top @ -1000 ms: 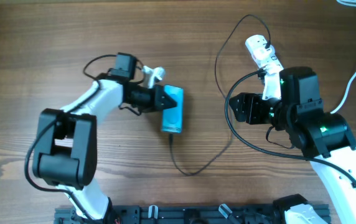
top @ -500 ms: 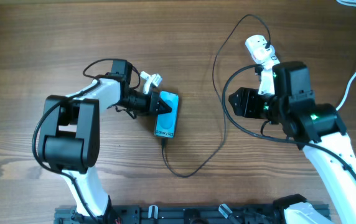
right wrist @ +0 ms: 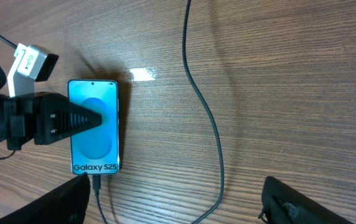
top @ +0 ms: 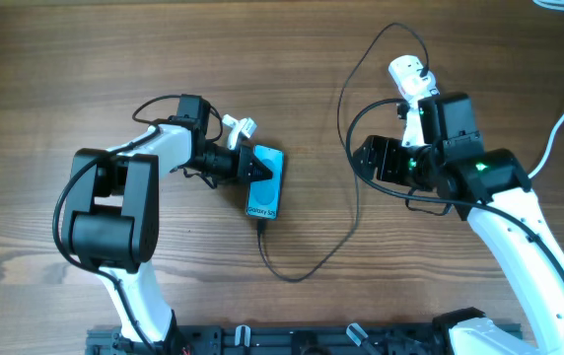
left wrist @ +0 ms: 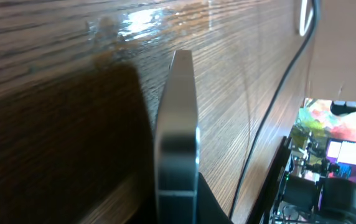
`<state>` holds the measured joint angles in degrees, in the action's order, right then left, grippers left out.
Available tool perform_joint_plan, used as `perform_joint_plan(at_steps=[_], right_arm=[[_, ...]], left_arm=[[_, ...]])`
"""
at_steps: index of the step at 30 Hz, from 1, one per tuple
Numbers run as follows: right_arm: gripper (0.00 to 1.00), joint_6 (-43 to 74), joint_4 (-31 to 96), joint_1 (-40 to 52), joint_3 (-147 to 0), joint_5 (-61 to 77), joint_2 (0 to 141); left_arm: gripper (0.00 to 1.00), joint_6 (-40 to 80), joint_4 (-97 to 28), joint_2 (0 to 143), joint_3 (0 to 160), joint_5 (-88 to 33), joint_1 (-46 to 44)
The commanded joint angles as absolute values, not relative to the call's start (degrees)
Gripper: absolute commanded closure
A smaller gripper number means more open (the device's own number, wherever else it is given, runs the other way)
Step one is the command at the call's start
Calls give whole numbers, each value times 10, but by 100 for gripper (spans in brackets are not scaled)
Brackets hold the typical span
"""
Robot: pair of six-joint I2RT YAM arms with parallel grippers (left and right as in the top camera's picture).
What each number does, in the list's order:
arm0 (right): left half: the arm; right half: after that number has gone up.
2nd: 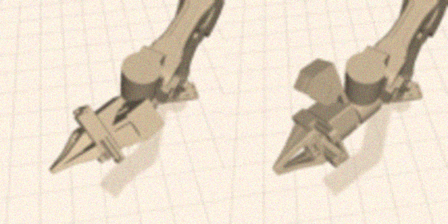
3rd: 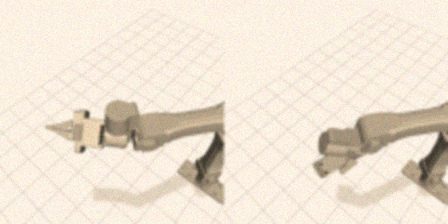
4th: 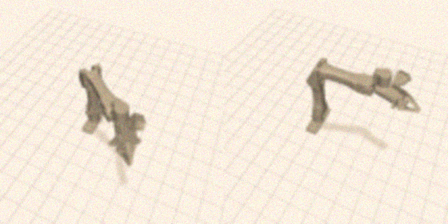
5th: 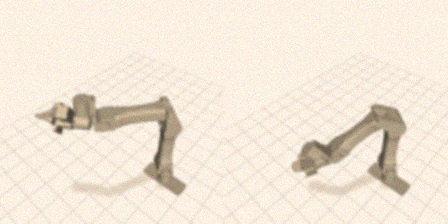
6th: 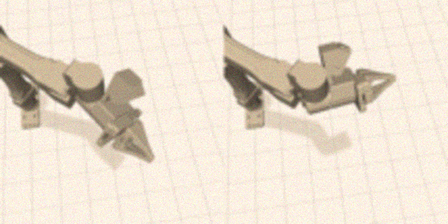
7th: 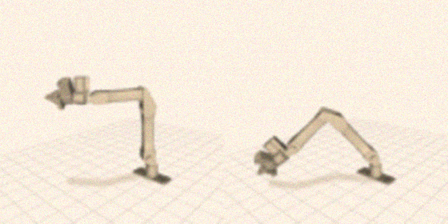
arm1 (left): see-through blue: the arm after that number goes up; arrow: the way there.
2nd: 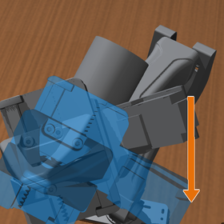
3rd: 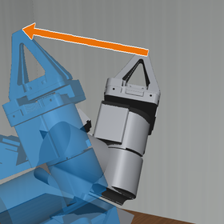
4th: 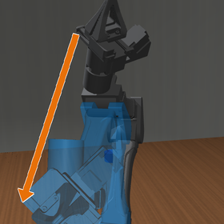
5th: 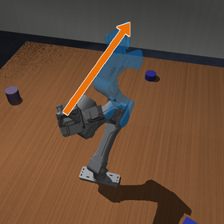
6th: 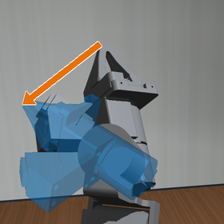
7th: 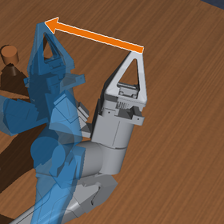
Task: Plug charger to phone and switch on socket
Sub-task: 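Lay the phone flat on the table with the left gripper and release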
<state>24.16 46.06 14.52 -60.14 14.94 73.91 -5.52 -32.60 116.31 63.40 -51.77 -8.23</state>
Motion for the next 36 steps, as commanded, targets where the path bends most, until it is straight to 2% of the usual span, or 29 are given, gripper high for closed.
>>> perform_joint_plan(at_steps=[1, 14, 23, 29, 36], right_arm=[[7, 242, 460, 145, -606, 144, 742], [6, 242, 462, 145, -606, 144, 742], [1, 242, 465, 145, -606, 144, 742], [1, 242, 470, 145, -606, 144, 742], [1, 242, 472, 145, -606, 144, 742]], left_arm=[[95, -55, -320, 1176, 641, -434, -82], [92, -55, -302, 1176, 607, -412, -83], [89, -55, -302, 1176, 603, -404, -83], [78, -55, -302, 1176, 603, -401, -83], [74, -34, -312, 1176, 603, -350, -83]])
